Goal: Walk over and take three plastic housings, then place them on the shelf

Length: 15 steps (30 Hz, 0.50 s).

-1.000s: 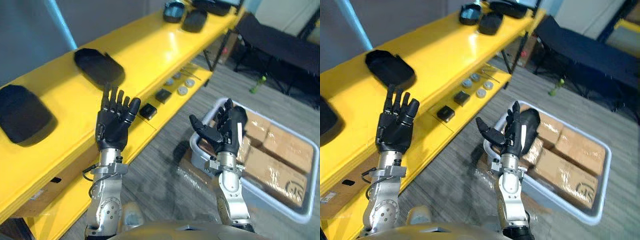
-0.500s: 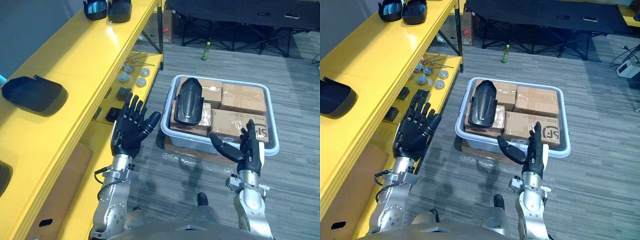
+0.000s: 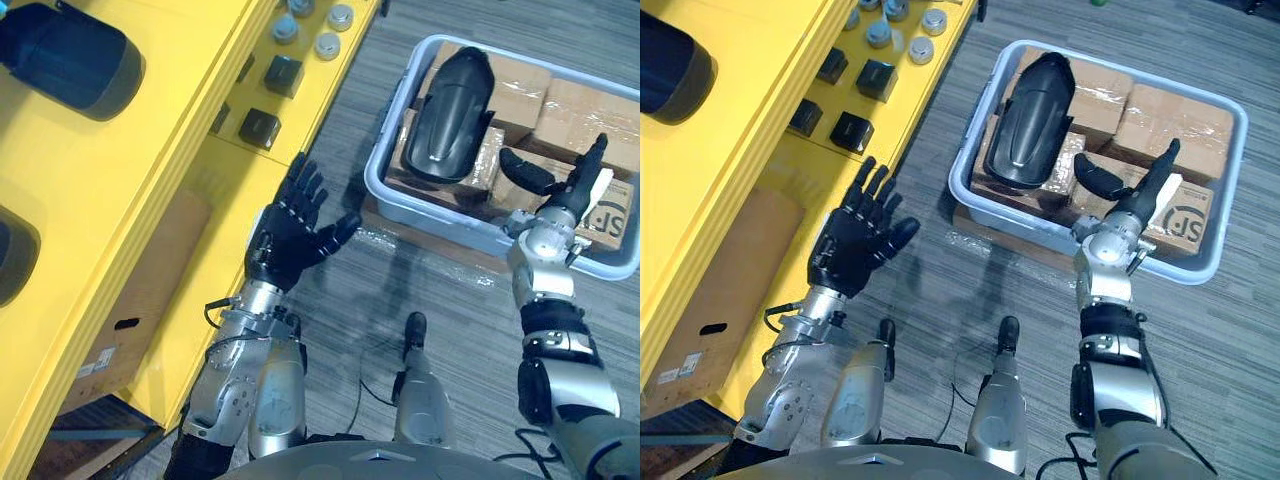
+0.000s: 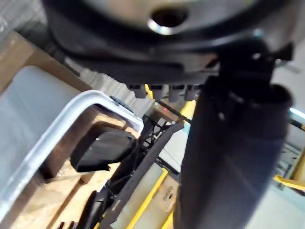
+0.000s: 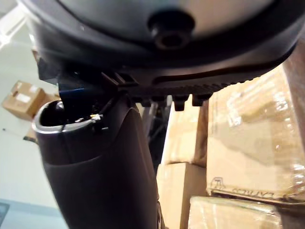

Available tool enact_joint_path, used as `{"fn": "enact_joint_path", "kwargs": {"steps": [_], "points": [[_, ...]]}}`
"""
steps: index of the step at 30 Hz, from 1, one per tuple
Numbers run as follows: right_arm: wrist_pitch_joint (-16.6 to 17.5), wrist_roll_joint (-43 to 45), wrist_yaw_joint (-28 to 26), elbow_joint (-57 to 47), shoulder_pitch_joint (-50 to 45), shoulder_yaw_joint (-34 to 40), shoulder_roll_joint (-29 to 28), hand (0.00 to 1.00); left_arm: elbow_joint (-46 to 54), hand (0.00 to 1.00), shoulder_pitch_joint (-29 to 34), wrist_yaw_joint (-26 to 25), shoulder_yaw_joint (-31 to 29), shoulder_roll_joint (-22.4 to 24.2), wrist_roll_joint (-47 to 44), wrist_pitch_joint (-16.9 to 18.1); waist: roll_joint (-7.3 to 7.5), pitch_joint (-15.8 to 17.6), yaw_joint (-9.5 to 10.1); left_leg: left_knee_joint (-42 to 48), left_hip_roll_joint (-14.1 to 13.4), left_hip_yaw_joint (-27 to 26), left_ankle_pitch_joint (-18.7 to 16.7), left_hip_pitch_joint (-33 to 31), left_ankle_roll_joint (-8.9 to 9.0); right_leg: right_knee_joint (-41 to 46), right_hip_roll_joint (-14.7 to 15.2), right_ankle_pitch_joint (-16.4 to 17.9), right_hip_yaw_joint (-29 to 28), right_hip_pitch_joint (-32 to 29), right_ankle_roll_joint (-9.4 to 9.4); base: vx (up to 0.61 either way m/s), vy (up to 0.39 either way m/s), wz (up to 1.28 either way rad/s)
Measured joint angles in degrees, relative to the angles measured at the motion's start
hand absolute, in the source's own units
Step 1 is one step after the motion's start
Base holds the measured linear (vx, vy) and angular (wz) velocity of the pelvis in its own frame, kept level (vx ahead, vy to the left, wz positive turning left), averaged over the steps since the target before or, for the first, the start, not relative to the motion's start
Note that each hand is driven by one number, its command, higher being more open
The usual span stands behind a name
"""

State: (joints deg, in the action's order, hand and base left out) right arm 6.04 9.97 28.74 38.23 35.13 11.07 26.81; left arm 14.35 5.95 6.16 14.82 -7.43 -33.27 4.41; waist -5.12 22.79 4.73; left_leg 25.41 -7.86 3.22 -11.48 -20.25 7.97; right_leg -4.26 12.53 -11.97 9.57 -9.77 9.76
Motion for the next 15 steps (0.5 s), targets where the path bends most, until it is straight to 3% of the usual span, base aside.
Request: {"fn": "enact_joint_path", "kwargs": {"steps": [4, 9, 13, 15], "points": [[-0.3, 0.5, -1.8, 5.0, 7.1, -3.0, 5.1, 1.0, -6.6, 1.0, -3.1, -1.6, -0.1, -1.8, 0.2, 0.1, -0.34, 1.4, 1.42, 2.2, 0.5, 1.4, -0.3, -2.8, -0.33, 0.4, 0.2, -0.5, 1.7, -1.4, -0.29, -0.05, 0.03, 0.07], [-1.0, 2.3, -3.7, 11.7, 13.7, -5.4, 9.3, 1.0, -7.9, 1.0, -4.1, -2.5, 0.0, -1.9, 0.2, 0.3, -1.27, 4.0, 3.95, 4.6, 0.5, 2.5, -0.6, -5.1, -0.46, 2.0, 0.1, -0.5, 3.1, -2.6, -0.29, -0.08, 0.027, 0.08], [-4.2, 2.7, -4.8, 13.8, 16.5, -6.9, 11.0, 1.0, -11.2, 1.0, -4.4, -2.6, 0.4, -1.8, 0.2, 0.3, -1.94, 4.5, 5.23, 6.5, 0.7, 3.7, -0.8, -7.3, -0.51, 3.3, 0.1, -0.5, 4.5, -3.8, -0.29, -0.07, 0.036, 0.09], [-8.2, 2.8, -5.4, 16.1, 18.5, -8.3, 11.8, 1.0, -12.7, 1.0, -5.0, -2.9, 0.6, -1.9, 0.2, 0.3, -1.94, 4.5, 6.17, 7.0, 0.7, 3.7, -0.8, -7.9, -0.53, 3.3, 0.1, -0.5, 4.7, -4.1, -0.28, -0.08, 0.041, -0.03]]}}
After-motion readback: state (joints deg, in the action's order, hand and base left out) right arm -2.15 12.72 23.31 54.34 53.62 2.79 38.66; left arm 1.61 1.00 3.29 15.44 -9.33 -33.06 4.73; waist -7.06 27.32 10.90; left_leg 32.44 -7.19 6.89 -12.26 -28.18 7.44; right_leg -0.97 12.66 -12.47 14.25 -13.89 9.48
